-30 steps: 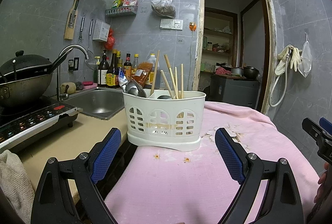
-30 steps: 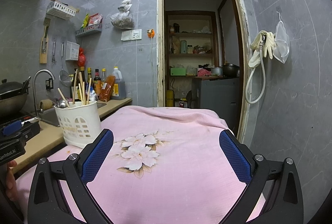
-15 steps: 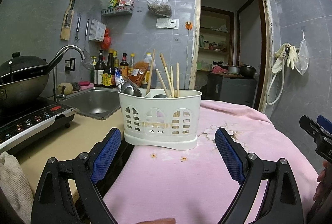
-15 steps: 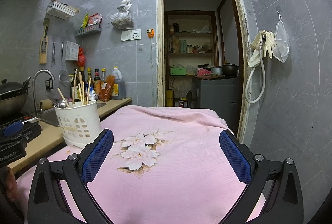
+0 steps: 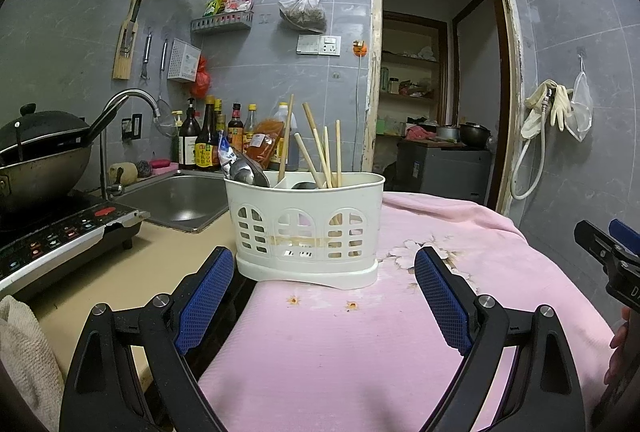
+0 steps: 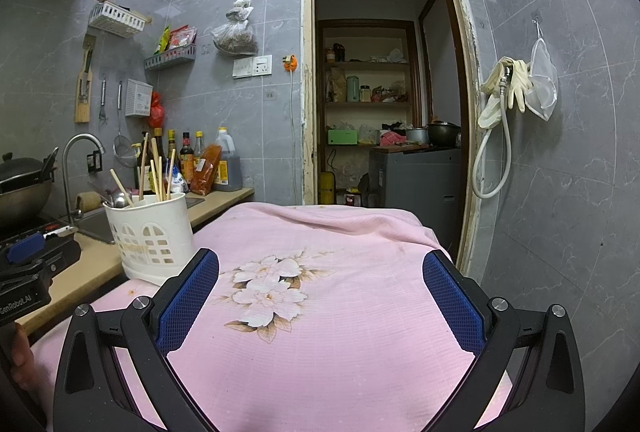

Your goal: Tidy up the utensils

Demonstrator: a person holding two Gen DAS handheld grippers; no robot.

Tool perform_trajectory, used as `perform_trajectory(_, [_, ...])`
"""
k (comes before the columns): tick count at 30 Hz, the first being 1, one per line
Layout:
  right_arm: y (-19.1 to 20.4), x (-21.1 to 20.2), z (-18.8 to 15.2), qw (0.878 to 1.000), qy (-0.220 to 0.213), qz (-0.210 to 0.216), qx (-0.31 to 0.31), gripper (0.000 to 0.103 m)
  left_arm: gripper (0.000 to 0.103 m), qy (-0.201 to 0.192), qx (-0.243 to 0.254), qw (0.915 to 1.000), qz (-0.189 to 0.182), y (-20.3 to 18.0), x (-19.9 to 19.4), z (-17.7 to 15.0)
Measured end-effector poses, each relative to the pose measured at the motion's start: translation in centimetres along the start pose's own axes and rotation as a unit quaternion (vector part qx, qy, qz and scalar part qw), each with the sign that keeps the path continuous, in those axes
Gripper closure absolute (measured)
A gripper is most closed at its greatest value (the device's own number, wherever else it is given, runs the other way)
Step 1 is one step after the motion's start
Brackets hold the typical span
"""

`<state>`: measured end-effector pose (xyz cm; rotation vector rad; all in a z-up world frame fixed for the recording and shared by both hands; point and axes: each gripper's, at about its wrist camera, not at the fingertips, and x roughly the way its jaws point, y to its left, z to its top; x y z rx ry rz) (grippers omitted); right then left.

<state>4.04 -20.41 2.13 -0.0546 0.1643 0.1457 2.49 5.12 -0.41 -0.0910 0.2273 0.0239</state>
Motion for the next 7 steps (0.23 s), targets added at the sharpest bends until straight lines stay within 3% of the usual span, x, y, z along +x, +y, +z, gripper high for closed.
perform_trajectory(7, [0.01, -0.07, -0.05, 1.000, 0.000, 0.000, 0.001, 0.000, 0.014, 0.000, 0.003, 1.0000, 0.000, -0.09, 0.01, -0.01])
